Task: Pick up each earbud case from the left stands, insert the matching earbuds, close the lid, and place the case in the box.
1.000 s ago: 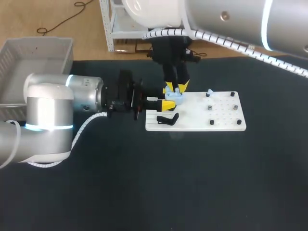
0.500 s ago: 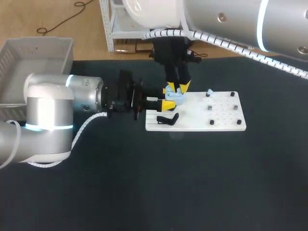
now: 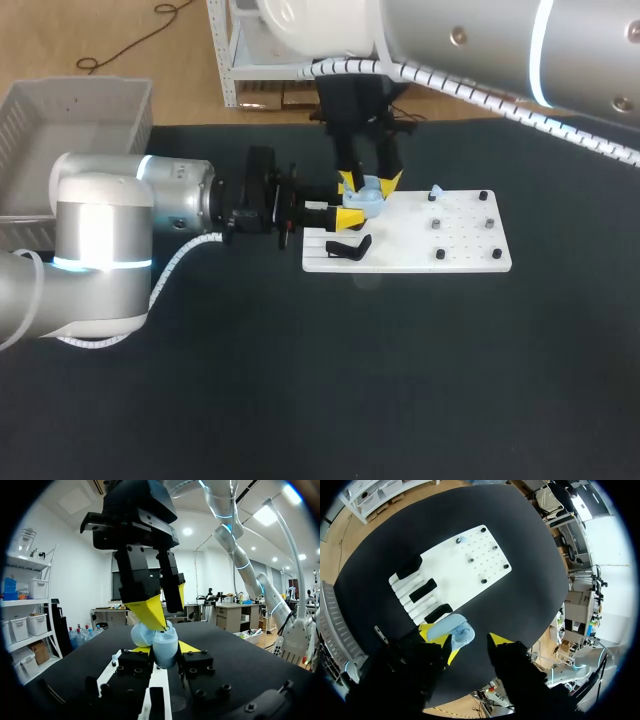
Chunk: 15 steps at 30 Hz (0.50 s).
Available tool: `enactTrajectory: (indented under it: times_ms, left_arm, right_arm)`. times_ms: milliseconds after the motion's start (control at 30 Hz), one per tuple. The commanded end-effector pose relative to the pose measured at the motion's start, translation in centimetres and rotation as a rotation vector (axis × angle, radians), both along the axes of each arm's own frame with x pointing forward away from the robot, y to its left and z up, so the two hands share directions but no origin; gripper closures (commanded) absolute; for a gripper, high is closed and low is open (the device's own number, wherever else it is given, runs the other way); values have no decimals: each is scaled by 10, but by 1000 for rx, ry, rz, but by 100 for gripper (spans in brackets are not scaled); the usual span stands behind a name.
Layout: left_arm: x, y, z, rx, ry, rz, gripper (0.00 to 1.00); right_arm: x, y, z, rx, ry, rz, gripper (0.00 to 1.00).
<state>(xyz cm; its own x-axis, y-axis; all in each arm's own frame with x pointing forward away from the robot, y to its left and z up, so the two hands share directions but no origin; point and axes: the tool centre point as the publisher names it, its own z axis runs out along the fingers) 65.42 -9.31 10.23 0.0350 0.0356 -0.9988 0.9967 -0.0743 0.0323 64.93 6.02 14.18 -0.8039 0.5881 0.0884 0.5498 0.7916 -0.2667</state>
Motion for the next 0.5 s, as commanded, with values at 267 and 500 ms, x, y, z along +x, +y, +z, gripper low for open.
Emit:
enactTrajectory:
  times_ms: [267,500]
  left_arm:
    - [-1,-1,0,-1,-1,-1,100]
    - [-1,-1,0,-1,-1,-1,100]
  right_arm:
    - [-16,-18,32,128,-109,14,33]
    - [-14,-44,48,261,-284,88,40]
